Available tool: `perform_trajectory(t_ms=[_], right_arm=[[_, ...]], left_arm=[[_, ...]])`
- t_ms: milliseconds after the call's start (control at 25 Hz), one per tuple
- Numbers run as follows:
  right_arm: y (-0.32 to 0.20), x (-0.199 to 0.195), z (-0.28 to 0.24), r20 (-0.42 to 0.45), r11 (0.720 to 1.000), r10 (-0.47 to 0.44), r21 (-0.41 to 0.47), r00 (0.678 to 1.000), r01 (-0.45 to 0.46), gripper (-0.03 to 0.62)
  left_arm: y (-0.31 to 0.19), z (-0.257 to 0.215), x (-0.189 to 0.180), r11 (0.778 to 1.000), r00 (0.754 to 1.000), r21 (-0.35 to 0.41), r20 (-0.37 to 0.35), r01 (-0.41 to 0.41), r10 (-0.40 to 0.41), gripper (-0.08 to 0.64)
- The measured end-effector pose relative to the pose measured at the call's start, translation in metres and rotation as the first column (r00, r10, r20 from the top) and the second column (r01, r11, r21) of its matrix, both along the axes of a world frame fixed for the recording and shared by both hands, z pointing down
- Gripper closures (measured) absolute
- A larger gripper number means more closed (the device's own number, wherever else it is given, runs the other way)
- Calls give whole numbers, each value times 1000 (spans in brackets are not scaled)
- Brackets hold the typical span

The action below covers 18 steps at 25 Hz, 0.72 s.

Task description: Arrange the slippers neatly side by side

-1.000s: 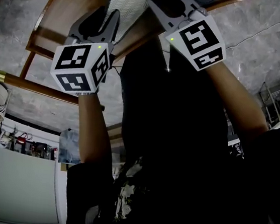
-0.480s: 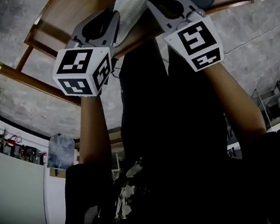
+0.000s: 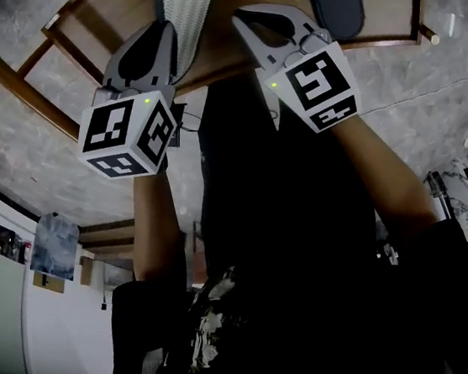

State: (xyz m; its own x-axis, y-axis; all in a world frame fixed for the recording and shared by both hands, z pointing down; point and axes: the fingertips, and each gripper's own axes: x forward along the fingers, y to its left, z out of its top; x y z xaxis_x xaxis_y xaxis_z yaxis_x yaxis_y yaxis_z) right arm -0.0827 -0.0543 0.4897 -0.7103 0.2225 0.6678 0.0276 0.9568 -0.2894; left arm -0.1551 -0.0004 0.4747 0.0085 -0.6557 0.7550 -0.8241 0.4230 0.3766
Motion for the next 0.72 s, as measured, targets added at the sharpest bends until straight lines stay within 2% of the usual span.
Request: perform_trajectory(t_ms=[80, 240, 560, 720], right_arm=[[-6, 3, -10, 21, 1000, -25, -2, 999, 26, 594], [-26, 18, -18, 26, 999, -45, 3, 999, 45, 594], [-59, 31, -20, 25, 996, -75, 54, 997, 73, 594], [-65, 42, -18, 19, 992, -110, 60, 994, 109, 594]], left_arm=[[1, -5, -1, 996, 995, 2, 36, 90, -90, 522], [-5, -6, 6, 982, 980, -3, 69, 189, -188, 522], [-12, -8, 12, 956, 946, -8, 149, 294, -289, 522], [-9, -12, 16, 929, 910, 9, 199, 369, -363, 523]])
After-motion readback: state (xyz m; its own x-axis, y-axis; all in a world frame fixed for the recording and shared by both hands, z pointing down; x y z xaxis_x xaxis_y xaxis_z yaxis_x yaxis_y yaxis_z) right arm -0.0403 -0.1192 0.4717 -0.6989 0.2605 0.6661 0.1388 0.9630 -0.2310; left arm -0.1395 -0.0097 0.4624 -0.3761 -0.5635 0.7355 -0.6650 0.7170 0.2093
